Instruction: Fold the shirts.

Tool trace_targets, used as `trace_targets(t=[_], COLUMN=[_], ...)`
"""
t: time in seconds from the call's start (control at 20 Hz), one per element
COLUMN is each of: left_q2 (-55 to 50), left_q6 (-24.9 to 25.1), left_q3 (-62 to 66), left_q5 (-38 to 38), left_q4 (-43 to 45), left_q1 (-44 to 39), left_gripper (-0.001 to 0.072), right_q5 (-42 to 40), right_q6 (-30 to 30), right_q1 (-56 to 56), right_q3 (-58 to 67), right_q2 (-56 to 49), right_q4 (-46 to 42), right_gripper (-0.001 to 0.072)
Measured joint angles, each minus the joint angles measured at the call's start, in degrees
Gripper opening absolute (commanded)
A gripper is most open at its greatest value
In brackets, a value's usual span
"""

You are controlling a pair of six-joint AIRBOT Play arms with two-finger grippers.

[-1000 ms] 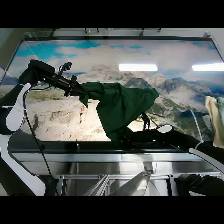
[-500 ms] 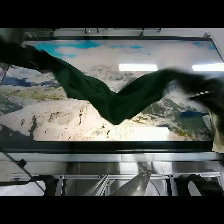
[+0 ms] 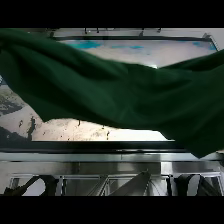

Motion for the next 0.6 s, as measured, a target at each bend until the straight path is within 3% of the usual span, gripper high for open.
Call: trace_targets(t=[0.25,0.5,0.55,0.6], left_q2=[-5.05,-20.72,-24.35,-28.28], left_q6=[1.99,4.74,4.94,5.31], left_q3=[-14.43,-25.75,-26.67,-26.95], left_q5=[-0.46,-3.56,-4.50,-5.57], left_q4=[2.19,7.43,8.09,8.28], left_q1=[-2.97,-4.74,-4.76,-4.72], left_gripper=[0.0024,0.0027,0.0082,0.0309], right_q5=[2.14,-8.07,-11.61,-15.04], right_q6=[0.85,-8.72,-11.67,-14.88], right_q1=[1.62,19.06,23.30,27.02], right_q3=[-7.23,-17.51,-17.79,-17.25], right_q2=[-6.84,-26.23,-32.15,-38.32], right_q4=[-7.45,-10.54,-10.27,-9.29], right_gripper=[0.0022,0.0022,0.0021,0.0022])
